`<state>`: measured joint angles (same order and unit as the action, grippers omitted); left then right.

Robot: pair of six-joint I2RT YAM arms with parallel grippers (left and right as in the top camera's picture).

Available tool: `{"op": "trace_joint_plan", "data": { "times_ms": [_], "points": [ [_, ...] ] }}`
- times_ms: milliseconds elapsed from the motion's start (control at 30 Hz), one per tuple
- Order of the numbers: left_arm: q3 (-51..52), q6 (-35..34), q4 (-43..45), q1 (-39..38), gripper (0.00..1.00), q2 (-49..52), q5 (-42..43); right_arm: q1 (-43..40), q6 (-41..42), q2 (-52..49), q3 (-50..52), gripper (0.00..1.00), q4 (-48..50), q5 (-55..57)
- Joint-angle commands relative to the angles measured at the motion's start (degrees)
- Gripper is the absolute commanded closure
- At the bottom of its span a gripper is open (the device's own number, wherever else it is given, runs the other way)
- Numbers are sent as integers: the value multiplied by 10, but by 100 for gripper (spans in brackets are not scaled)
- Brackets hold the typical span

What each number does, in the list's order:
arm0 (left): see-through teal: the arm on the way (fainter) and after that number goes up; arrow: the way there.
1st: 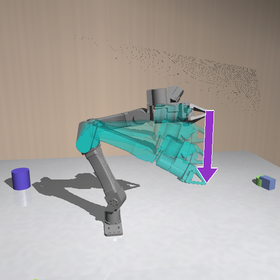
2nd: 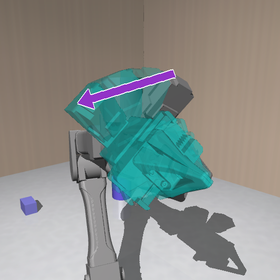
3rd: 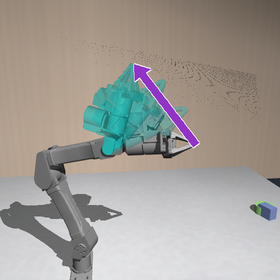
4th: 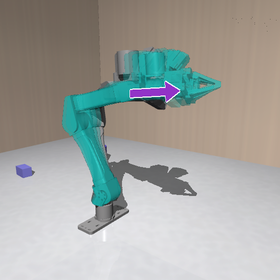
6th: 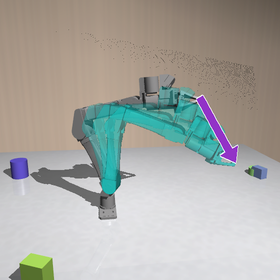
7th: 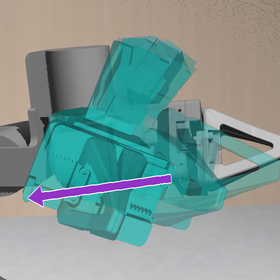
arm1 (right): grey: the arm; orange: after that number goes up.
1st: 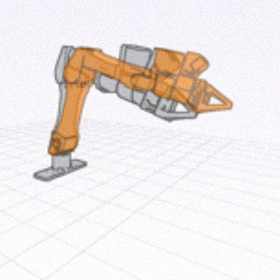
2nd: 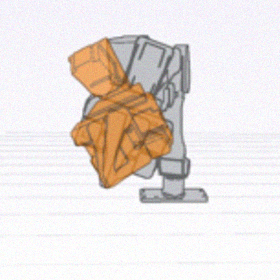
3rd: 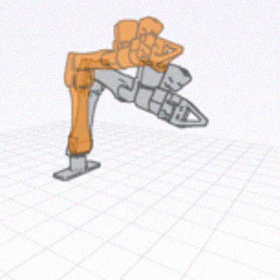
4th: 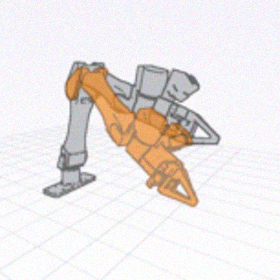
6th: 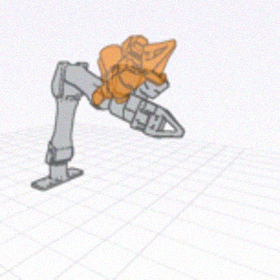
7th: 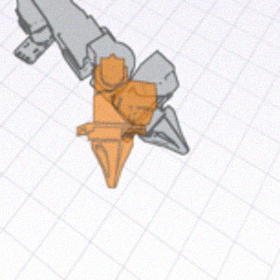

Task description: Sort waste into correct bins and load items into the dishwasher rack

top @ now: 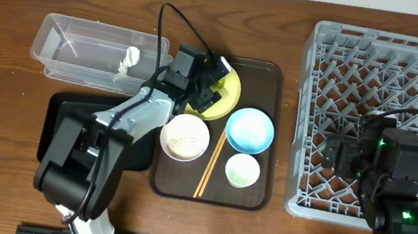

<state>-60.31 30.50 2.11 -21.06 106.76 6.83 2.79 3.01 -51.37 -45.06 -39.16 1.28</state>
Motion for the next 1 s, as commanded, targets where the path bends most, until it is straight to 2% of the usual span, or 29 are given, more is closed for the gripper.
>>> {"op": "trace_joint_plan", "data": {
  "times_ms": [0,500,533,600,733,833,967],
  "points": [
    [-8,8,12,1,11,17,-7,-6,6,0,-12,1,1,0],
    [-8,7,21,1,11,64,-16,-6,6,0,-12,1,-2,0],
    [-8,3,18,1,13,64,-16,-6,6,0,-12,1,-3,0],
    [-8,-6,14,1,20,63,-16,-6,6,0,-12,1,-4,0],
    [-8,-23,0,1,52,58,-16,-6,6,0,-12,1,-4,0],
    [-8,-23,-15,1,71,50,-15,-6,6,0,-12,1,-4,0],
    [-8,-25,-39,1,89,21,-16,-6,6,0,-12,1,-4,0]
  ]
}}
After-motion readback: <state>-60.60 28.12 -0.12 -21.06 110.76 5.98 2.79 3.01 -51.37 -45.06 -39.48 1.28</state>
